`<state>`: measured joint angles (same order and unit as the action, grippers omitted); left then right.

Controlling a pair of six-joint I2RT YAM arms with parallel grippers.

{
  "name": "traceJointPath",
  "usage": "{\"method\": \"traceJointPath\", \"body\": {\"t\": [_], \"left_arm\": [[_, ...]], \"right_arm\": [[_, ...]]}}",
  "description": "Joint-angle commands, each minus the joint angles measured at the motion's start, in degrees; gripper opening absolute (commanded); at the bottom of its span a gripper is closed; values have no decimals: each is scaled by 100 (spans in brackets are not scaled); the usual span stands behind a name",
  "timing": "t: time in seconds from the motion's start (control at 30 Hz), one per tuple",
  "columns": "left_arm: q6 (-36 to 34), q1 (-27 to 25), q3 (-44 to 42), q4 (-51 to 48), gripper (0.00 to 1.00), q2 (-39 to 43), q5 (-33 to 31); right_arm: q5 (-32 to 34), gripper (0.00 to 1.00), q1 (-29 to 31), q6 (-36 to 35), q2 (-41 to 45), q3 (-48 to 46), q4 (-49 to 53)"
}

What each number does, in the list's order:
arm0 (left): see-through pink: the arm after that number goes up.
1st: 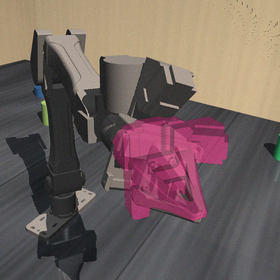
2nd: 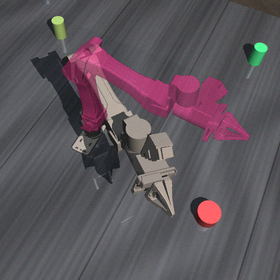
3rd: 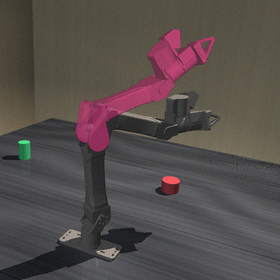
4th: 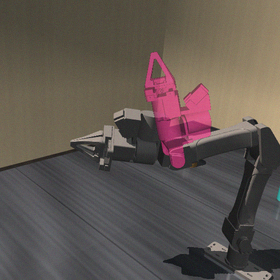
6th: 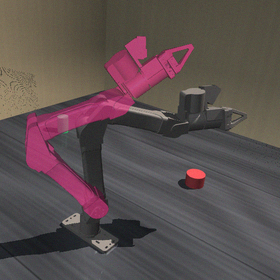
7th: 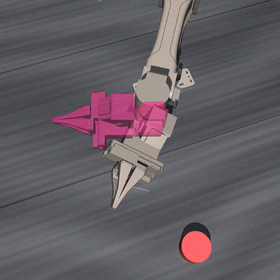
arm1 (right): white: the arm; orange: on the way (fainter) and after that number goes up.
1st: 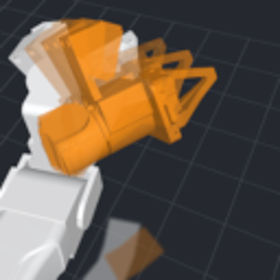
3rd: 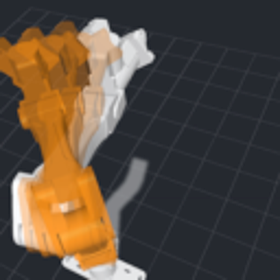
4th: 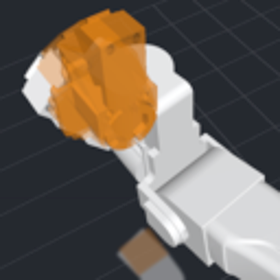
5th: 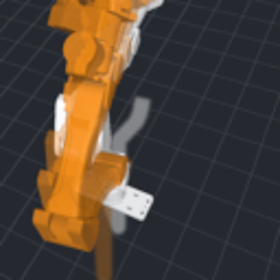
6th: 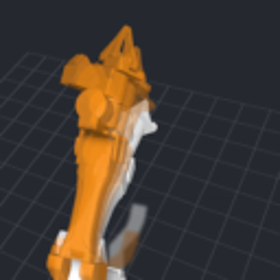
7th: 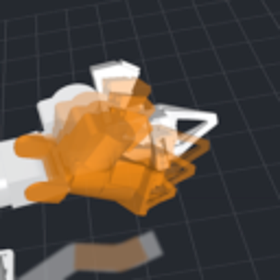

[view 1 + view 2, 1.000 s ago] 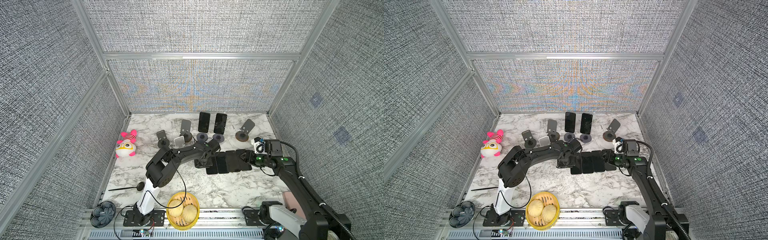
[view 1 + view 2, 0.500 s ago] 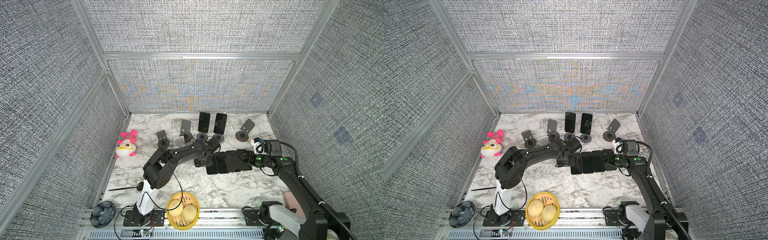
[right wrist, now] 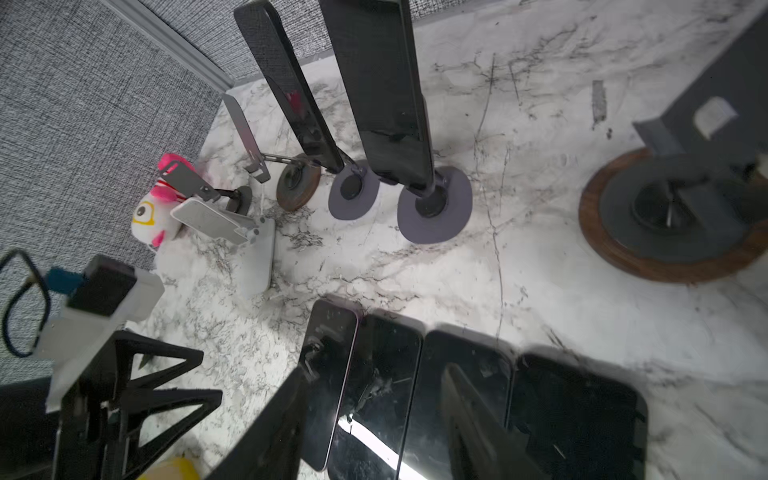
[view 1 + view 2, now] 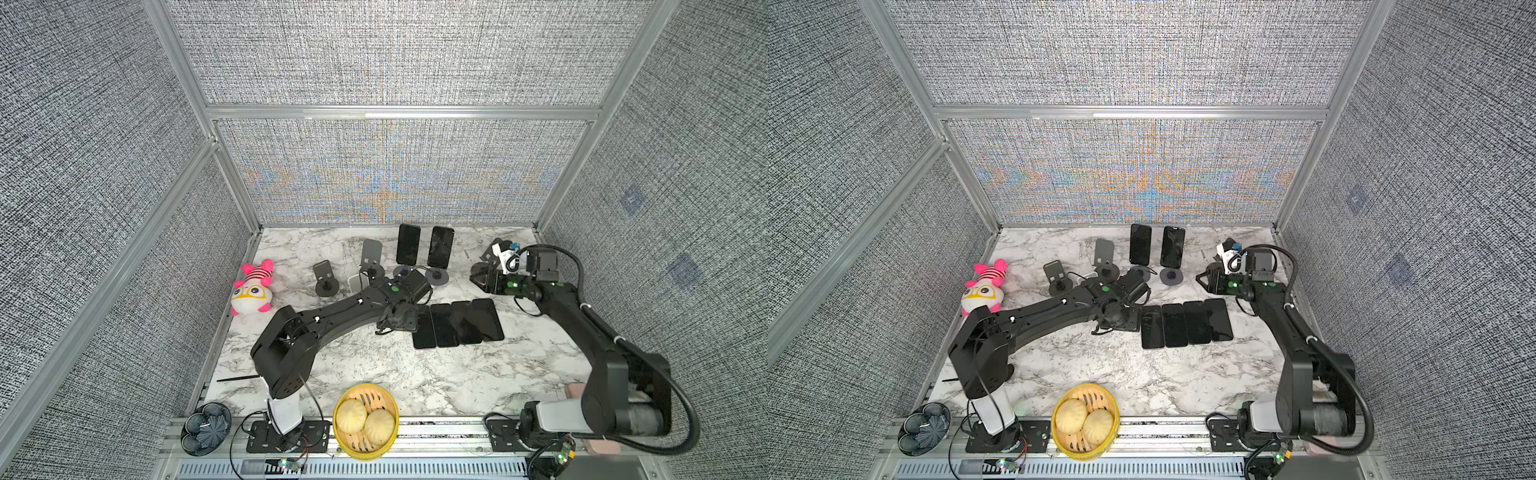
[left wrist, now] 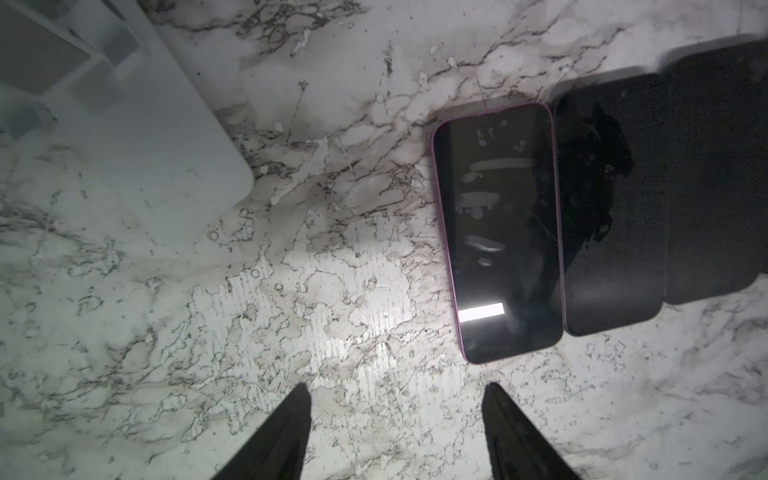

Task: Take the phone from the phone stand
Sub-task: 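Reach the right gripper to a standing black phone while the left gripper withdraws, then grasp the black phone and lift it off its stand with the right gripper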

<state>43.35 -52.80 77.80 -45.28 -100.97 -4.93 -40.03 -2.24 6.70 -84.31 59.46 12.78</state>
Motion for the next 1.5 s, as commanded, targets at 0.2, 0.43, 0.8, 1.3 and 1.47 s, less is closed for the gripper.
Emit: {"method": "traceJointPath", "body": {"t": [0.2, 0.43, 0.8, 1.3, 1.47], "left_arm": [[-389, 49, -1991, 2465, 78, 2053, 432], [-62, 304, -3610, 4093, 79, 3694, 410], [64, 537, -4677, 4082, 82, 5421, -127], [-7, 551, -4504, 4220, 84, 4762, 93], [-3, 558, -4515, 4216, 84, 4731, 51]], "right_arm": [[-938, 55, -74, -456, -1719, 1696, -123], [-1904, 55, -79, 355, -2427, 1995, -1700], [-2018, 53, 12, 882, -3357, 2755, -2164], [-1851, 34, 224, 1062, -3729, 2946, -2516], [-1868, 25, 236, 1139, -3706, 2859, -2761]]}}
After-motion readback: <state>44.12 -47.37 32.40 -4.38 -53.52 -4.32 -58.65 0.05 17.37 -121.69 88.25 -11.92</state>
